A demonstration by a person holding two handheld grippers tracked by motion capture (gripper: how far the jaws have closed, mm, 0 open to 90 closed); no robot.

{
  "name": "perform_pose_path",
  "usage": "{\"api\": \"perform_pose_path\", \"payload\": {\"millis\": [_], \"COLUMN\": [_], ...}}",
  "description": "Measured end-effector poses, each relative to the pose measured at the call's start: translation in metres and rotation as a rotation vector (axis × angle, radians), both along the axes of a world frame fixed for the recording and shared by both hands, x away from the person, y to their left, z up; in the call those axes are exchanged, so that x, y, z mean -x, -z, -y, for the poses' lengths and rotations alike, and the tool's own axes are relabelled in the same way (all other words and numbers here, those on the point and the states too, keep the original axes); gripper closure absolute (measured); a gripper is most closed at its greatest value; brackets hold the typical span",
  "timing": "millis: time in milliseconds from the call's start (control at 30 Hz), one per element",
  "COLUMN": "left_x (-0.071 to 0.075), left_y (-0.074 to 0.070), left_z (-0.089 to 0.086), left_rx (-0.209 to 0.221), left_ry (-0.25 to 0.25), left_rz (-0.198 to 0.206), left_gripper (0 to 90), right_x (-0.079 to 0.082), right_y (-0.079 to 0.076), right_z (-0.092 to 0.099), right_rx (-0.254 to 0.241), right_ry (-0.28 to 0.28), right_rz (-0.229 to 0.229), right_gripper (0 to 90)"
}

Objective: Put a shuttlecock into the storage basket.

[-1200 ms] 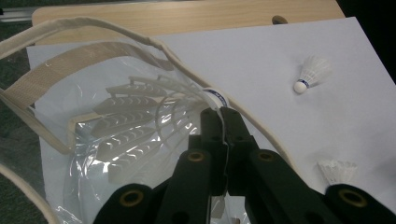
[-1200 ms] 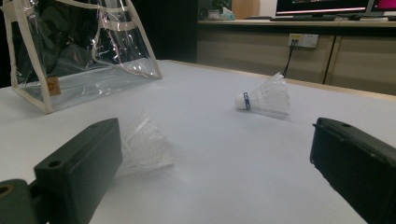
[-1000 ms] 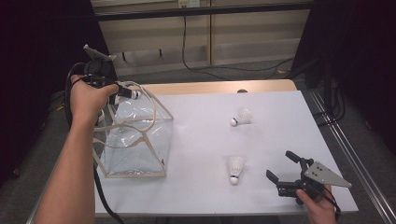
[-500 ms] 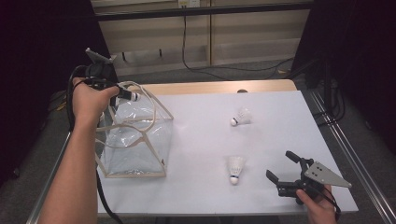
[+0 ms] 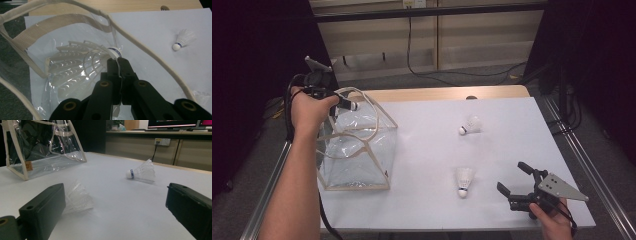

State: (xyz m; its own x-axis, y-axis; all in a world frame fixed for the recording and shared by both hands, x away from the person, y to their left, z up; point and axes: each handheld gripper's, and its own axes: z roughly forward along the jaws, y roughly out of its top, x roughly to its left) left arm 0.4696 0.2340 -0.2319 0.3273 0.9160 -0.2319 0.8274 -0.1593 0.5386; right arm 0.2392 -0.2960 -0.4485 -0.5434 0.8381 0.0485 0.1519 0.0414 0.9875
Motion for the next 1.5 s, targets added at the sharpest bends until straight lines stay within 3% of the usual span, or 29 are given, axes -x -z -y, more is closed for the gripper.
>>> {"api": "perform_pose_path", "payload": {"millis": [800, 1500], "left_x": [-0.01, -0.017], "left_y": [0.013, 0.019], "left_z": [0.005, 0.008], "left_rx": [-0.01, -0.009], "left_ry": [0.016, 0.002], "left_rz": [-0.013, -0.022], "left_gripper": [89.0, 86.2], "right_x": [0.0, 0.0], "right_y": [0.0, 0.0], "right_z": [0.0, 0.0], "right_rx": [0.001, -0.003], "right_ry": [-0.001, 0.003], "right_rz": [0.001, -0.001], "right_gripper": [2.3, 2.3]}}
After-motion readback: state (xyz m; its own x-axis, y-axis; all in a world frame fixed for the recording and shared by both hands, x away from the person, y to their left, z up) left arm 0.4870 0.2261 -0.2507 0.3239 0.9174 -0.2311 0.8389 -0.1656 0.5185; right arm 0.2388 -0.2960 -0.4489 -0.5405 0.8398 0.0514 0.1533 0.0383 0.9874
